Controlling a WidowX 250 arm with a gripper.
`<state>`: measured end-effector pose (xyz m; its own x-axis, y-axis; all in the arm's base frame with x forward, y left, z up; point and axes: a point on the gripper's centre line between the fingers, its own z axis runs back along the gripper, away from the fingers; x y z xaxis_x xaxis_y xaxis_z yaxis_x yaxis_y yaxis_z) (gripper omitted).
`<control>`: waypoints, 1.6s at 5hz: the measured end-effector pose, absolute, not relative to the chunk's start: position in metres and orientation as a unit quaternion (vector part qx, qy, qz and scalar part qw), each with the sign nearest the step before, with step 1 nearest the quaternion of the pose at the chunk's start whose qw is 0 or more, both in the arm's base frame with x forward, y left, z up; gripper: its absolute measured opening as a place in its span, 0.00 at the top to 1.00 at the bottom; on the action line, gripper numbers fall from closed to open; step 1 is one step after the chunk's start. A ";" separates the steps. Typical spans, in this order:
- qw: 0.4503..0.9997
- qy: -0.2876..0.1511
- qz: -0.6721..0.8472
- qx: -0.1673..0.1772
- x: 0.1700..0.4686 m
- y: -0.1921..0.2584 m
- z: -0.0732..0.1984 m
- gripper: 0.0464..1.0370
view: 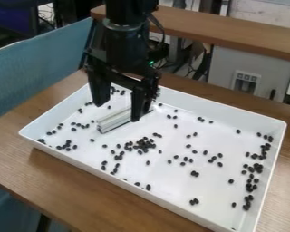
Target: Sweep into pile
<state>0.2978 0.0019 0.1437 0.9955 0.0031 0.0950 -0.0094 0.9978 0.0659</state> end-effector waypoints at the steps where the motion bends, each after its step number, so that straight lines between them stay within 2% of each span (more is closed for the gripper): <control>1: 0.999 -0.034 0.000 0.036 0.297 0.003 0.135 0.04; 2: 0.992 -0.042 -0.082 0.087 0.307 0.026 0.128 0.04; 3: 0.986 -0.024 -0.119 0.115 0.312 0.054 0.113 0.04; 4: 0.984 -0.026 -0.132 0.118 0.327 0.087 0.101 0.04; 6: 0.978 -0.074 -0.182 0.068 0.368 0.108 0.057 0.04; 7: 0.974 -0.094 -0.194 0.064 0.382 0.106 0.050 0.04; 8: 0.975 -0.079 -0.199 0.054 0.390 0.102 0.037 0.04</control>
